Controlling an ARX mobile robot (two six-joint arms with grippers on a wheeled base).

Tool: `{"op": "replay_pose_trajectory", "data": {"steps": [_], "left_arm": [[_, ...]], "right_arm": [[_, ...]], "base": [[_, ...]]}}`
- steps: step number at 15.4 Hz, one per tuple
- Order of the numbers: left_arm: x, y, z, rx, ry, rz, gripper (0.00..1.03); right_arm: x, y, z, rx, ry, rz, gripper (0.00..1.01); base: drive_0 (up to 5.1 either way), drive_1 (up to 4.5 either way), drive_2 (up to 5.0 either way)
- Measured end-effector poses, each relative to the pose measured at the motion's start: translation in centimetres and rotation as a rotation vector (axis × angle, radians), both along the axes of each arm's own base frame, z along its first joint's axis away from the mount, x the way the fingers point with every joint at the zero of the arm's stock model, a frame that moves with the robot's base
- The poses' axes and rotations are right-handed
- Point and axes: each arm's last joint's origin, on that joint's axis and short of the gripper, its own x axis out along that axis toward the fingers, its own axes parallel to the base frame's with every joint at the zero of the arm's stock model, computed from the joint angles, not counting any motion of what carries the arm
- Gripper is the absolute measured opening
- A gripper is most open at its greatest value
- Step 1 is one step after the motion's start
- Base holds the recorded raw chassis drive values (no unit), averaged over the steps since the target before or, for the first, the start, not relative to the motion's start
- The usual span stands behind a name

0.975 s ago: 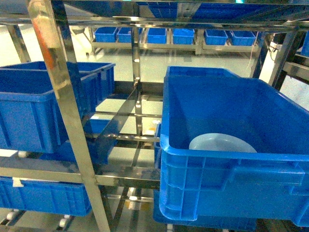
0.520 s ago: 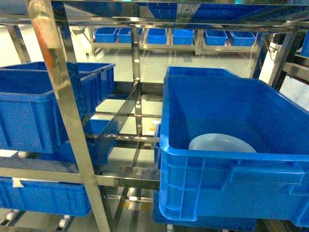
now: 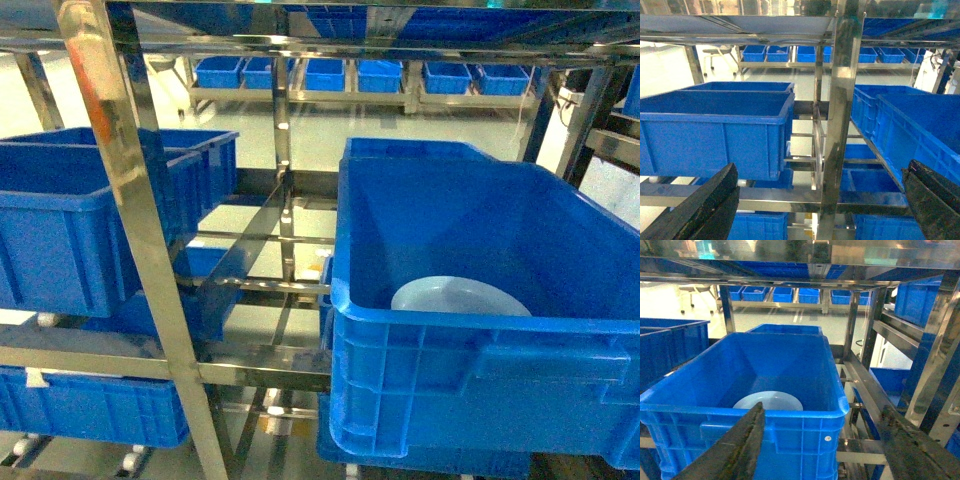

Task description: Place blue tray on left shelf second layer neatly

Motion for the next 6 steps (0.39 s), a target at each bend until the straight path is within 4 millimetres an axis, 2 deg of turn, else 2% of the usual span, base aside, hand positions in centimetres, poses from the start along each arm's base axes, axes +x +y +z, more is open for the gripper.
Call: {"op": "replay_pose_trajectory", "data": {"steps": [3,4,6], "left_arm": [[0.00,0.00,0.00,0.000,0.000,0.000,0.98],[0.00,0.00,0.00,0.000,0.000,0.000,0.98],[0.00,0.00,0.00,0.000,0.000,0.000,0.98]], "right_arm": [[0.00,0.00,0.00,0.000,0.000,0.000,0.96],[0.00,0.00,0.00,0.000,0.000,0.000,1.00],[0.00,0.00,0.00,0.000,0.000,0.000,0.98]], "base": [[0.0,0.00,0.0],[0.0,0.00,0.0],[0.0,0.00,0.0]]}}
